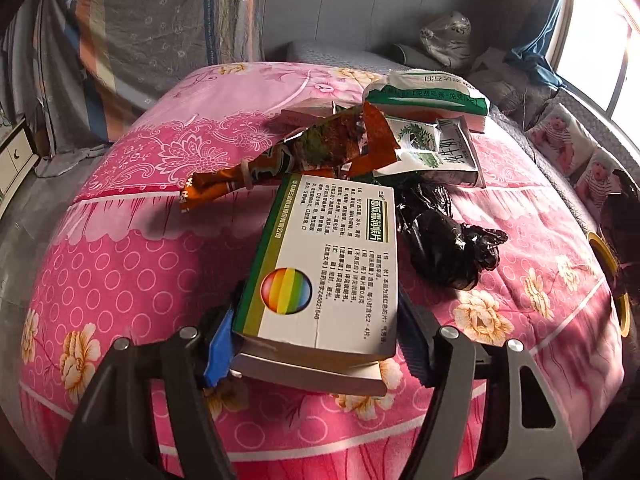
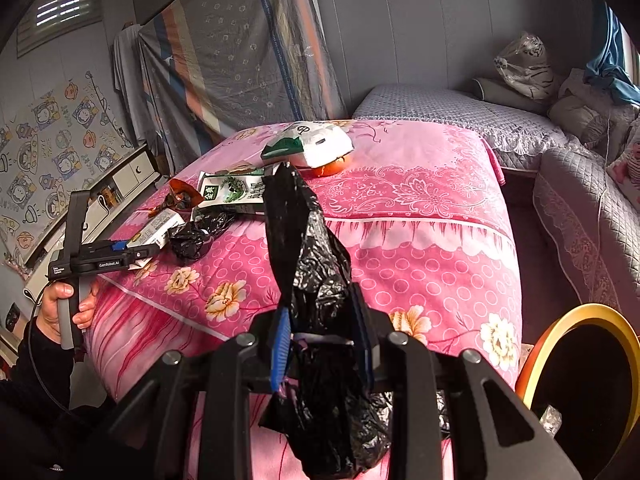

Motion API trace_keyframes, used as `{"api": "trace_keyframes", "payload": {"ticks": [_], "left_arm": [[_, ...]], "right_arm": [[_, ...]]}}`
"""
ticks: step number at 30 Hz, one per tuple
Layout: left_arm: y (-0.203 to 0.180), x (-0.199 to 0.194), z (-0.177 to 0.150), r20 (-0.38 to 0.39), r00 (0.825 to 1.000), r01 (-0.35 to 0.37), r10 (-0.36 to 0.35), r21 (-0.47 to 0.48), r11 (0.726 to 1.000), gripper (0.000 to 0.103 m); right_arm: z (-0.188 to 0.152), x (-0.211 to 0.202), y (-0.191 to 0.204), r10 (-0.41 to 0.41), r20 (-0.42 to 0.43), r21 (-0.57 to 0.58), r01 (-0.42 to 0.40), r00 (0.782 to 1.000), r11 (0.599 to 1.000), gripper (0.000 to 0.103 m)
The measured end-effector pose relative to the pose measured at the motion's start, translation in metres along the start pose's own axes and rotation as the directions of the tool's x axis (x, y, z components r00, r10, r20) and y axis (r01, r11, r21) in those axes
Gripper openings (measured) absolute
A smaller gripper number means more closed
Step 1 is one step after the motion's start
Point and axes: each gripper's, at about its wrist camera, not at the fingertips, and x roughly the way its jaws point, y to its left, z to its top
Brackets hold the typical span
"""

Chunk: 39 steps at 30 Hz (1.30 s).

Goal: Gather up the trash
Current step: 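Grasp the white medicine box with the left tool while the right tool lifts the black bag, then carry the black bag and medicine box in both tools over the bin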

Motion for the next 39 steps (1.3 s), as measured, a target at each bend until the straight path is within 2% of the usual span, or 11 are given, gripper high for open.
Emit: {"api": "trace_keyframes", "payload": {"ticks": [3,6,12,18,21,25,32,36,39], "left_arm": [[0.005,-0.03,-0.005,0.073,0.997,0.017,-0.015,-0.021,1.0,0.064],[0.008,-0.063,-0.012,0.158,0.987,0.036,-0.03,-0.033,0.999,0.064],[0.006,-0.124,-0.023,0.313,0.946,0.098,-0.08,-0.043,0.994,0.065],[-0.01,-0.154,-0.017,0.386,0.914,0.141,-0.121,-0.023,0.99,0.065],[-0.025,-0.156,-0.011,0.398,0.9,0.189,-0.177,0.009,0.982,0.065],[-0.055,-0.151,0.0,0.385,0.892,0.225,-0.238,0.079,0.971,0.065],[-0.106,-0.132,0.018,0.329,0.874,0.311,-0.359,0.191,0.931,0.065],[-0.136,-0.122,0.027,0.29,0.866,0.342,-0.406,0.248,0.906,0.065],[-0.158,-0.112,0.034,0.252,0.856,0.379,-0.45,0.284,0.881,0.065]], "right_arm": [[-0.002,-0.006,-0.004,0.009,0.006,0.016,-0.009,1.0,1.0,0.026],[-0.003,-0.009,-0.01,0.023,0.009,0.04,-0.023,1.0,0.999,0.026],[-0.009,-0.014,-0.02,0.032,0.014,0.091,-0.033,0.999,0.995,0.026],[-0.01,-0.019,-0.034,0.037,0.027,0.139,-0.041,0.999,0.989,0.026],[-0.008,-0.025,-0.041,0.025,0.044,0.157,-0.032,0.999,0.987,0.026],[-0.004,-0.037,-0.055,-0.006,0.08,0.189,-0.01,0.997,0.982,0.026],[-0.005,-0.066,-0.089,-0.086,0.145,0.256,0.046,0.986,0.966,0.026],[-0.011,-0.086,-0.111,-0.172,0.176,0.307,0.112,0.969,0.945,0.026],[-0.02,-0.099,-0.132,-0.273,0.177,0.353,0.198,0.946,0.914,0.026]]}}
